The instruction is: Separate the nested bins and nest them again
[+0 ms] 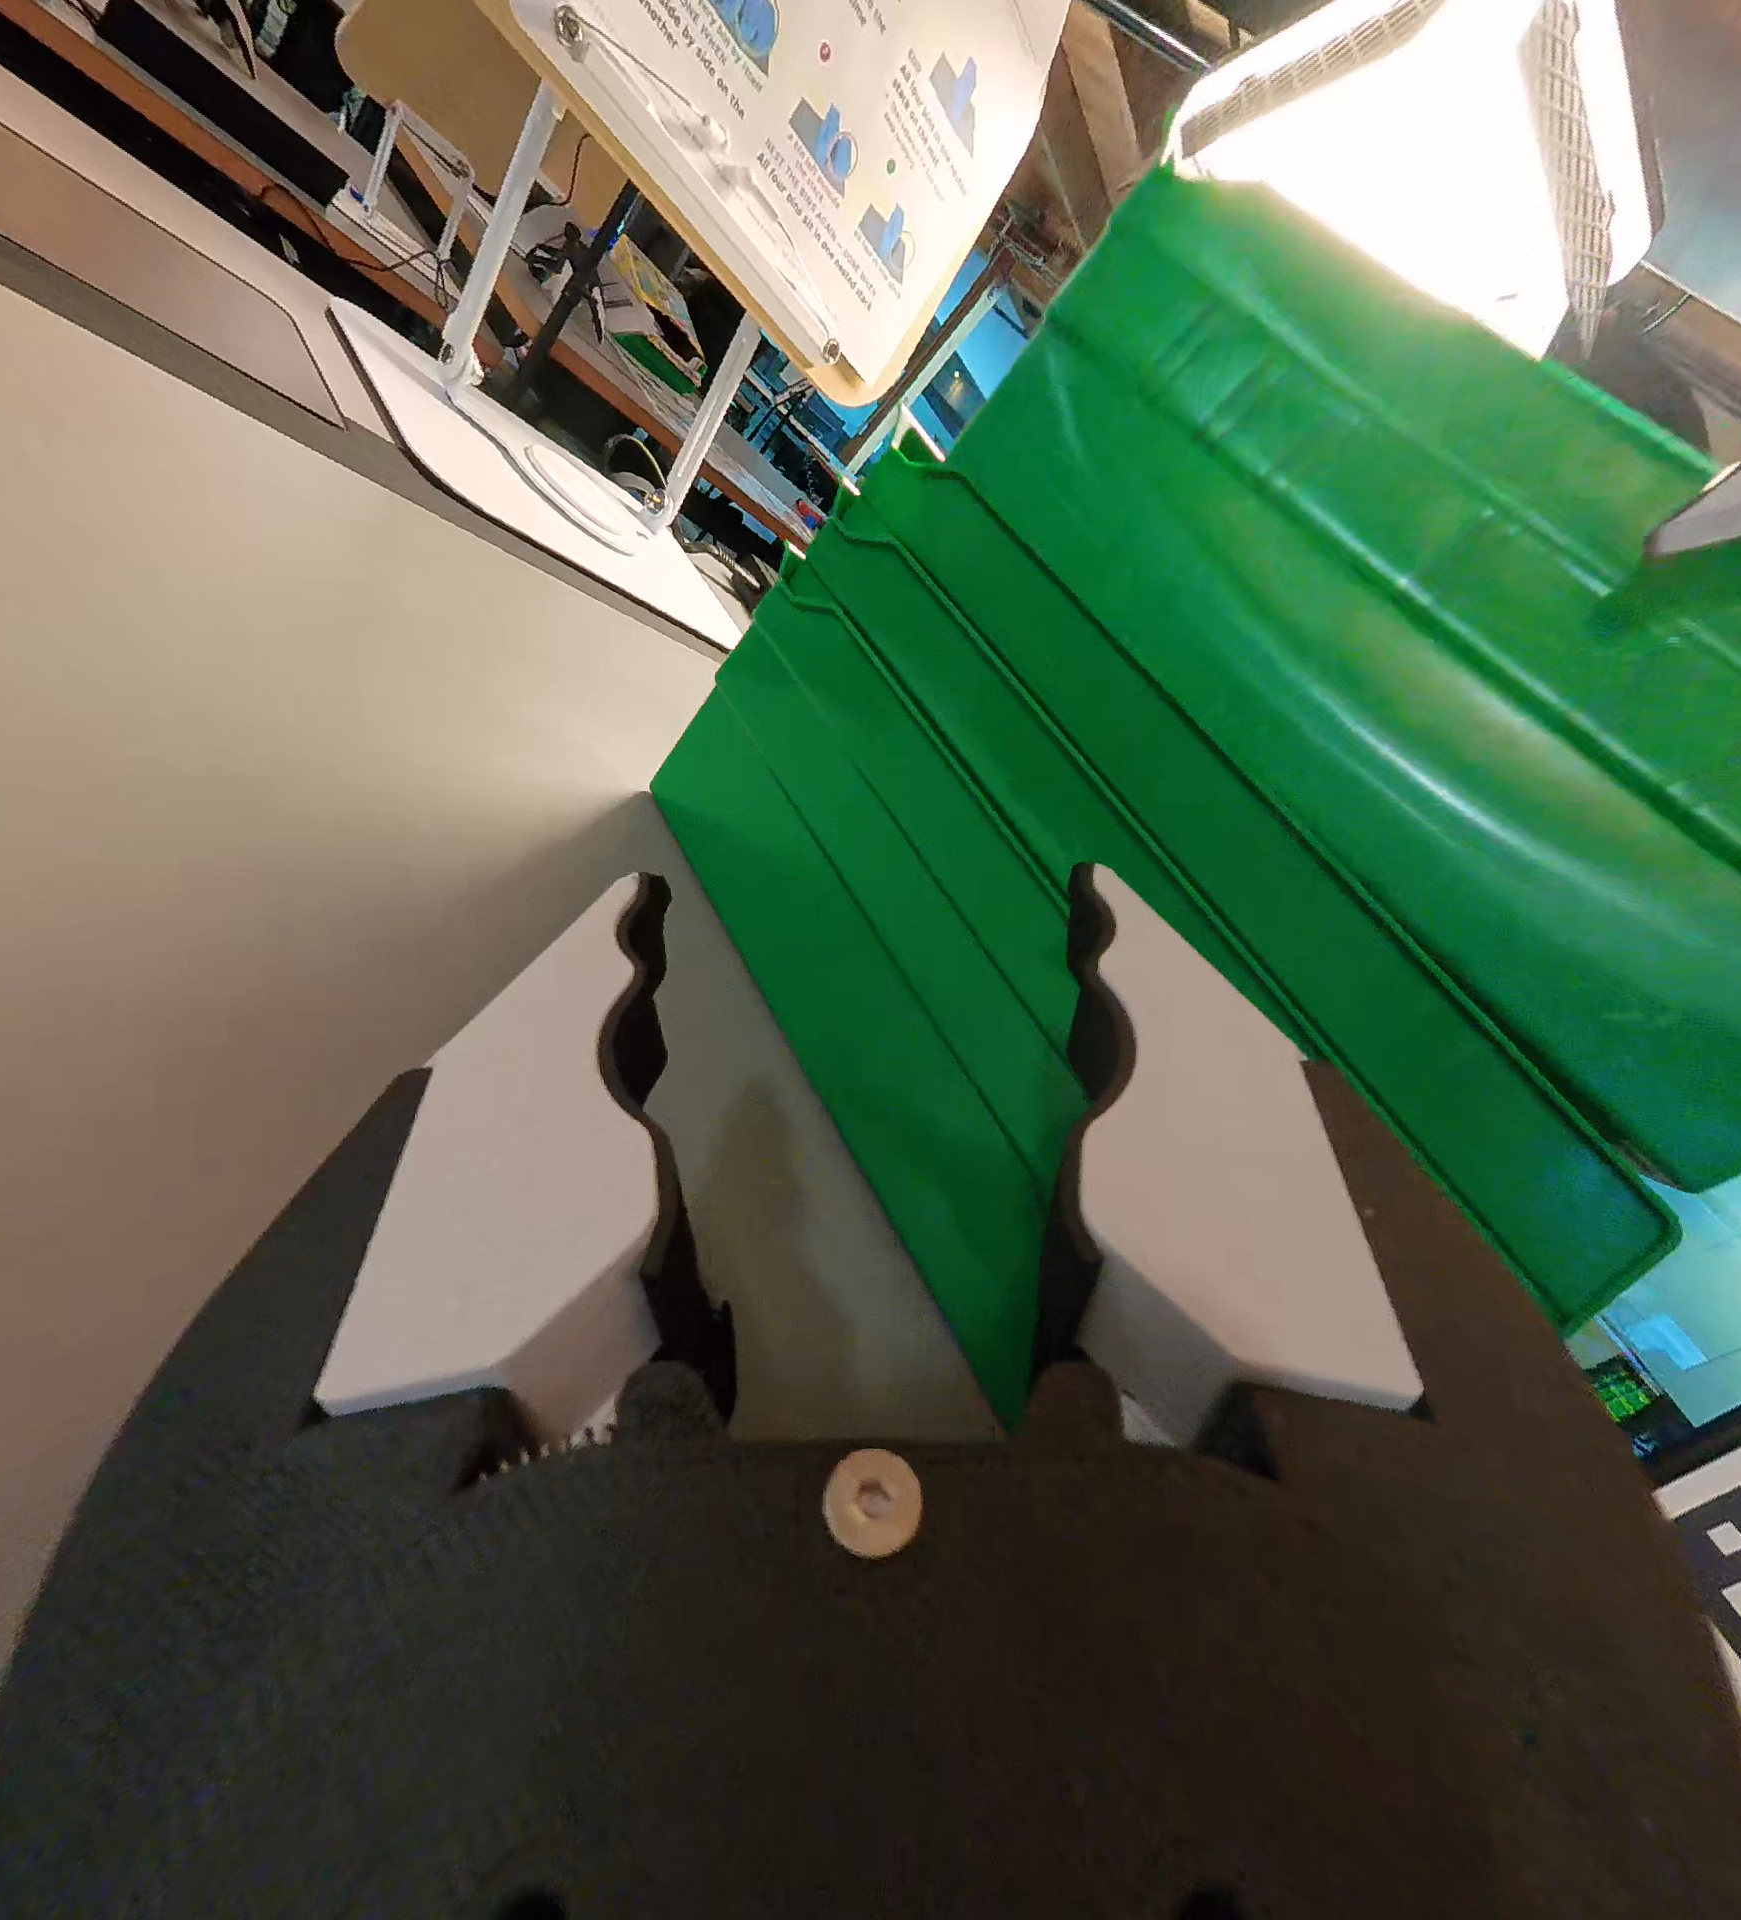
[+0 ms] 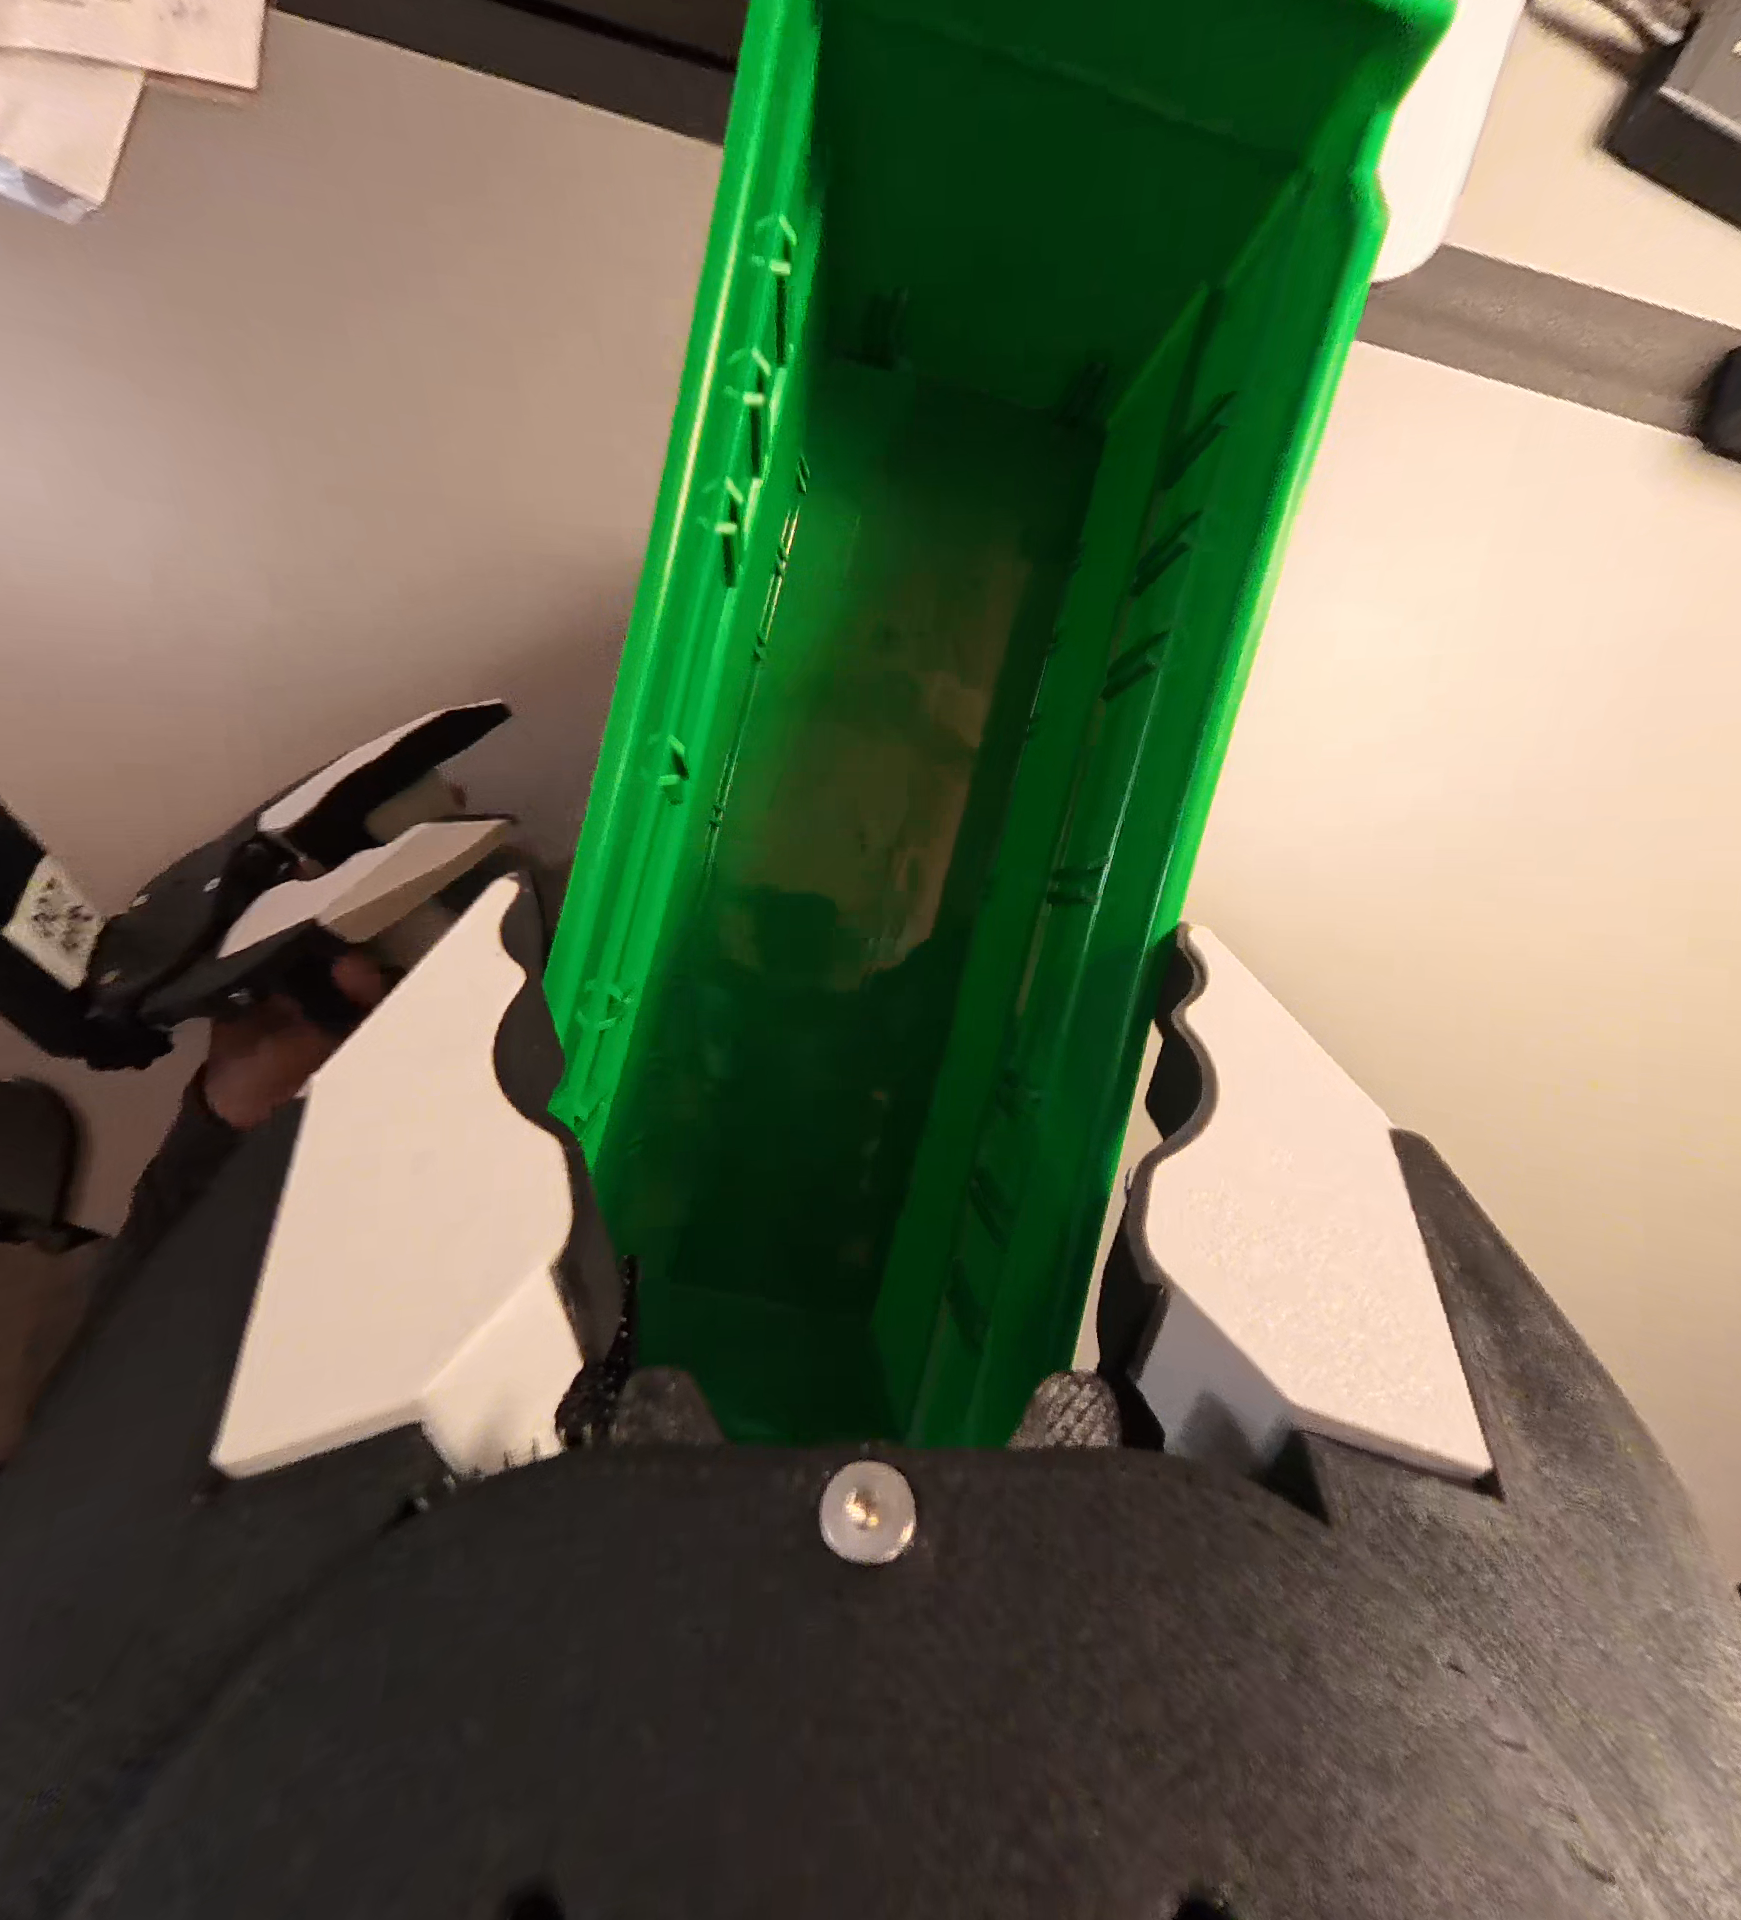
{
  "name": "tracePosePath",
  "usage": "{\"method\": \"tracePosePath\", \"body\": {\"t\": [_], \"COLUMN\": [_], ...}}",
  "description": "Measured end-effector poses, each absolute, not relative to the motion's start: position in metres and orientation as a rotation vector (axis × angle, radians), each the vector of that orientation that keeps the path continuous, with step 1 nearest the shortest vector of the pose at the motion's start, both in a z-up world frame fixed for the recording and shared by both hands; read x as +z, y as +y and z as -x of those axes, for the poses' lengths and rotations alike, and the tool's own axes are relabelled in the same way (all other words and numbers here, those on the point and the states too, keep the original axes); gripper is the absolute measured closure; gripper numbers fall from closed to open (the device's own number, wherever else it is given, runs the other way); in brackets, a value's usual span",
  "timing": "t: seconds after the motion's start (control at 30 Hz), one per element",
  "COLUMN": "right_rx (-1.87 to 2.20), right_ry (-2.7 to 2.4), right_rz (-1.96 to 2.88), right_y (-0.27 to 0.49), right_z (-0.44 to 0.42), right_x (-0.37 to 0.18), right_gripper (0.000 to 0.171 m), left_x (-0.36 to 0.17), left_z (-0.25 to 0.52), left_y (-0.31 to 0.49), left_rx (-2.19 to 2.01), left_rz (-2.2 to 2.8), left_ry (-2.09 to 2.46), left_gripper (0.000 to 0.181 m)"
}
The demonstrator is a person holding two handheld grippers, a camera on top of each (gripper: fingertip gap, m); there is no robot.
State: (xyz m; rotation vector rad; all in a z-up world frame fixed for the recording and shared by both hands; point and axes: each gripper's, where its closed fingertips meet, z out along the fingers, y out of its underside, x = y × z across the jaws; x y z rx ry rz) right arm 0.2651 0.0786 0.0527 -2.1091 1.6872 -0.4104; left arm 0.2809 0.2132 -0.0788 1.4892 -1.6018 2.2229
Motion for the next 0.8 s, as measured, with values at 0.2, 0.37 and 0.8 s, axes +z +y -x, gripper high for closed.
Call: {"method": "tracePosePath", "body": {"t": [0.2,0.37,0.8], "right_rx": [-0.369,-0.348,-0.359], "right_ry": [1.725,1.675,1.242], "right_rz": [2.122,2.145,1.823], "right_y": [0.072,0.076,0.023], "right_z": [-0.271,-0.275,-0.272], "right_x": [0.024,0.009,0.039], "right_gripper": [0.055,0.05,0.045], "left_x": [-0.079,-0.079,-0.082], "left_z": [-0.281,-0.28,-0.269], "left_y": [0.213,0.211,0.198], "left_rx": [2.221,2.22,2.169], "left_rz": [-1.486,-1.475,-1.411], "left_ry": [-1.609,-1.631,-1.746], "left_gripper": [0.104,0.104,0.095]}}
